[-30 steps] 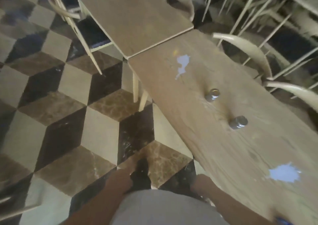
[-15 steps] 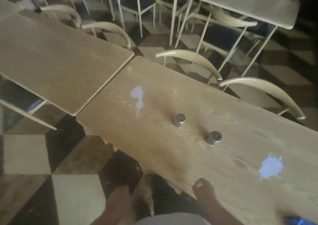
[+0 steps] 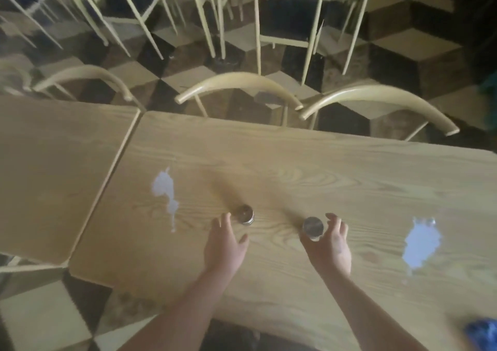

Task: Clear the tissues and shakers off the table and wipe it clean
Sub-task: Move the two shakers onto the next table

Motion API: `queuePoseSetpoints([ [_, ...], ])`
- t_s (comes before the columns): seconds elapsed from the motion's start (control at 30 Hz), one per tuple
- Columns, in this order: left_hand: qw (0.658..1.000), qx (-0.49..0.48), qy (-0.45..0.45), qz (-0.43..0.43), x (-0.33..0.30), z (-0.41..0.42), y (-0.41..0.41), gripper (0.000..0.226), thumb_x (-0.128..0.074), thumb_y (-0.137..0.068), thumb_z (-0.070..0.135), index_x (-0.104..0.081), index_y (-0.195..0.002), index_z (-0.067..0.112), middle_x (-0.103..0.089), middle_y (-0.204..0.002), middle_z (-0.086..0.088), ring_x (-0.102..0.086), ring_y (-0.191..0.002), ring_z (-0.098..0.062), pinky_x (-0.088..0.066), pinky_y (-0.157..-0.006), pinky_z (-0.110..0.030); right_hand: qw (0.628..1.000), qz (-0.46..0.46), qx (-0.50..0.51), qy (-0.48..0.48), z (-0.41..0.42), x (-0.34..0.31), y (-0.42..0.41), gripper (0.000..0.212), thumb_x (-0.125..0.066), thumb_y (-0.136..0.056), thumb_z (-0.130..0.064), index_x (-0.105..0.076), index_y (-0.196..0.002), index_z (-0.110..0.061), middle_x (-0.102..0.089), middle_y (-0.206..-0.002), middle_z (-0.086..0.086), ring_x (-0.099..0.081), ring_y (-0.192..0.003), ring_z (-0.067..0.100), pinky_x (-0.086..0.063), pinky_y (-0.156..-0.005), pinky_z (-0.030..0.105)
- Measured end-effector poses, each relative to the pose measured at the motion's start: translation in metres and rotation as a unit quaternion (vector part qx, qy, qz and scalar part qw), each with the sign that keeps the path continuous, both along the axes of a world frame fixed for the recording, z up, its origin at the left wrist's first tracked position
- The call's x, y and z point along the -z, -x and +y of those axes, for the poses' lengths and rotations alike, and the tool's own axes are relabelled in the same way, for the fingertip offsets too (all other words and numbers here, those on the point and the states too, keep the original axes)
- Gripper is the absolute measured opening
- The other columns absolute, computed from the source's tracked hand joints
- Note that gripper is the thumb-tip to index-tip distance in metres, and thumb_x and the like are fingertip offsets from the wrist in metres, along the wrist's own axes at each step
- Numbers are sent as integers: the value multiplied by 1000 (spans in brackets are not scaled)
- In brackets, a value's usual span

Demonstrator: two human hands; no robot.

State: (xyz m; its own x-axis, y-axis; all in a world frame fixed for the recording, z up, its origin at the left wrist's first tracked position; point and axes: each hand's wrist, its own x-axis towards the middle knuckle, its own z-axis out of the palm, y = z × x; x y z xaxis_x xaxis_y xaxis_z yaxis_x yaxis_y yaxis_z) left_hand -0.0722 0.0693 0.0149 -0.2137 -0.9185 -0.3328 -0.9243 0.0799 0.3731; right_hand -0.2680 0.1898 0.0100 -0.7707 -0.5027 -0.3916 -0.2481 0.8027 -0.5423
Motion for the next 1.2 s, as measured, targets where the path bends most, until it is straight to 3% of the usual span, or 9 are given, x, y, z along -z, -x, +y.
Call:
queuePoseSetpoints([
  [0.1,1000,-6,-4,13,5,-14,24,68,-73,-79,42,-43,-138,27,-50,-117,-6,-60,-104,-31,-52,-82,-39,999,6,-32,-11,-3,4,6,57,-69,-80,-51,-41,-126,-34,-45,-122,-6,-63,-84,24,-54,-68,37],
  [0.2,1000,25,-2,10,5,-25,37,48,-70,-82,39,-54,-126,29,-53,-112,-4,-64,-98,-30,-51,-78,-38,999,-1,-44,-17,-6,7,9,38,-67,-84,-48,-48,-115,-37,-48,-115,-8,-61,-78,24,-48,-61,32],
  [0.4,998,61,-3,29,6,-27,36,32,-71,-82,29,-61,-112,24,-55,-101,-2,-63,-93,-29,-51,-77,-38,999,-10,-35,26,-5,8,12,28,-69,-82,-43,-52,-104,-39,-47,-101,-14,-59,-70,17,-47,-54,29],
  [0.53,996,79,-8,41,12,-4,10,29,-76,-78,25,-64,-104,25,-51,-89,3,-63,-86,-26,-50,-71,-35,998,-13,-64,16,4,9,15,29,-66,-83,-47,-51,-107,-40,-46,-103,-16,-57,-74,13,-44,-56,25],
  [0.63,998,39,-25,42,17,17,-13,36,-79,-73,24,-66,-106,28,-54,-91,5,-65,-87,-22,-49,-70,-33,996,-16,-85,17,9,10,19,34,-67,-80,-47,-52,-110,-41,-46,-105,-17,-57,-76,10,-42,-56,22],
  [0.8,998,5,-64,8,14,44,-42,40,-79,-69,23,-64,-105,32,-57,-97,4,-63,-98,-22,-40,-72,-29,995,-5,-94,25,9,9,22,38,-72,-76,-47,-55,-109,-40,-48,-102,-19,-60,-81,13,-51,-64,30],
  [0.93,998,-24,-64,8,19,67,-76,40,-81,-66,21,-67,-102,28,-57,-95,-2,-64,-92,-30,-49,-71,-36,995,13,-97,10,6,8,5,35,-70,-77,-48,-56,-109,-39,-53,-105,-12,-62,-84,19,-52,-66,32],
  [1.1,996,-36,-83,-1,16,87,-126,38,-71,-77,31,-60,-113,30,-53,-103,-3,-60,-104,-26,-48,-81,-33,971,2,-239,-30,-15,3,-69,38,-66,-77,-43,-51,-111,-39,-50,-109,-10,-62,-86,20,-56,-66,37],
  [1.2,992,-69,-107,-1,5,94,-166,41,-64,-79,31,-50,-118,28,-46,-108,-2,-57,-107,-23,-48,-85,-29,944,7,-327,-49,-19,3,-134,47,-64,-79,-35,-45,-122,-36,-45,-116,-9,-62,-83,15,-52,-54,25],
])
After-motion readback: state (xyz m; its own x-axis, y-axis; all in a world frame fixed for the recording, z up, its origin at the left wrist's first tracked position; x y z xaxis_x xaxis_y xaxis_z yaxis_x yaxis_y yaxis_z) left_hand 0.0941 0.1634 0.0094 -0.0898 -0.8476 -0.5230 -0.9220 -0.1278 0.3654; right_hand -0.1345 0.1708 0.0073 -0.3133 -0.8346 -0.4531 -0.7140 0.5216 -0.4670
